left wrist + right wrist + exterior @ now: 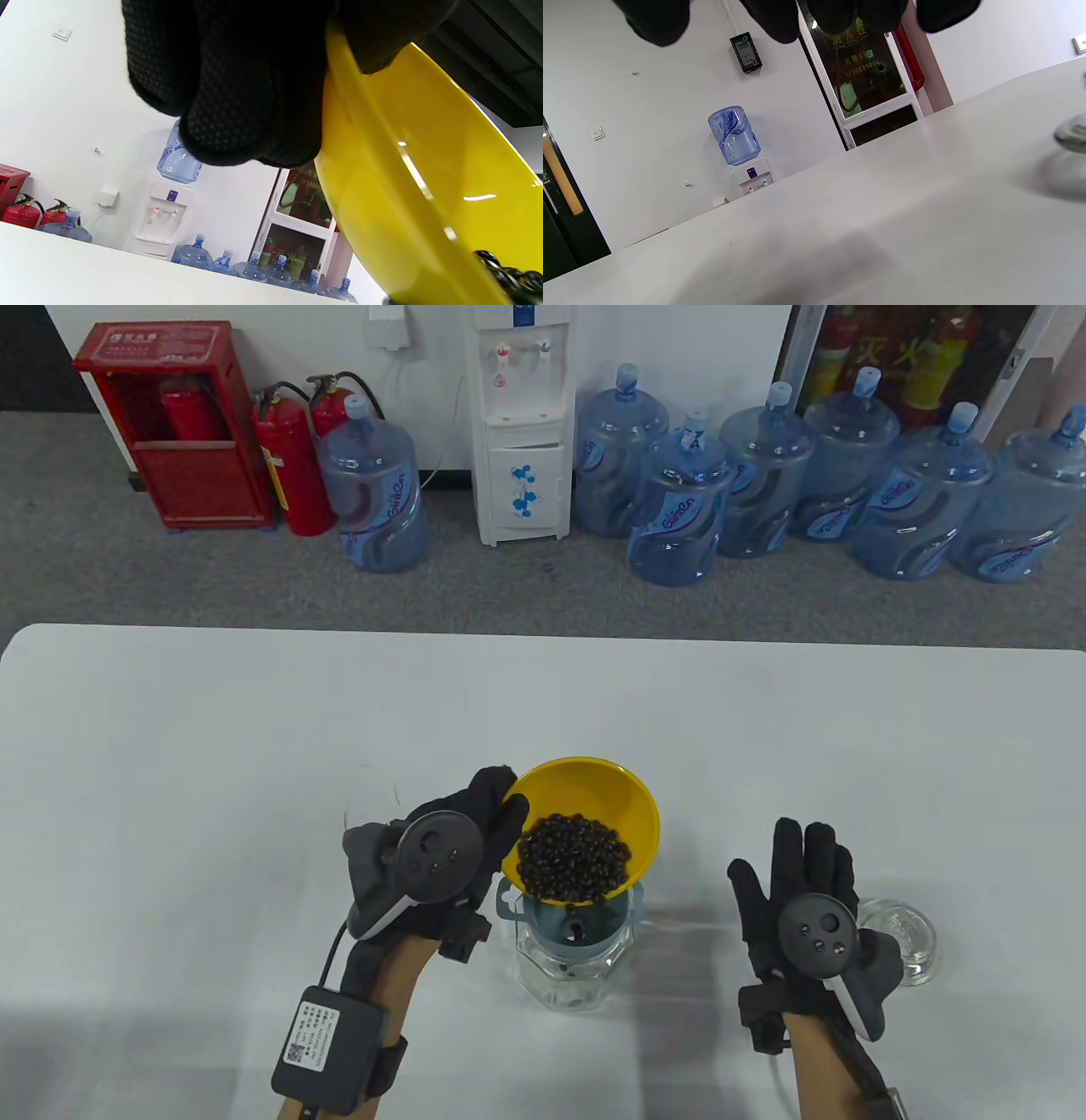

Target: Transfer coffee beans through funnel into glass jar

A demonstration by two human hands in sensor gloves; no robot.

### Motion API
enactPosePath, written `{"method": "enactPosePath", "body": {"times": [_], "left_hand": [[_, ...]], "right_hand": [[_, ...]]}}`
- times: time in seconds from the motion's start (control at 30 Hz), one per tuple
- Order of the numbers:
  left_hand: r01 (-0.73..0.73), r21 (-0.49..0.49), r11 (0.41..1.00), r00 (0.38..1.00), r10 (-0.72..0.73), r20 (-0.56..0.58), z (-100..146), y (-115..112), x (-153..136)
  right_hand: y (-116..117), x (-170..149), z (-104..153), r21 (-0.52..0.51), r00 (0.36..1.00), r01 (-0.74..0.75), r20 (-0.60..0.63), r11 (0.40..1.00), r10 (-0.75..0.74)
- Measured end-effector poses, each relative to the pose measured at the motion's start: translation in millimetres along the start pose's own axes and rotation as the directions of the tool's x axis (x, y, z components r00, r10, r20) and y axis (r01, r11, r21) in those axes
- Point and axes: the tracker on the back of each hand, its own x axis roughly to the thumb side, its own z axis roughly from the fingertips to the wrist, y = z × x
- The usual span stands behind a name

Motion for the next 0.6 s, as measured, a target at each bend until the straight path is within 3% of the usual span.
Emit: {"method": "enactPosePath", "body": {"times": [0.6], "left_hand": [[0.031, 0.032, 0.999, 0.999, -0.032, 0.024, 2.9, -0.1, 4.3]], "right_hand": [[-0.3, 0.5, -0.1, -0.006, 1.0, -0.006, -0.003, 1.0, 0.006]]}}
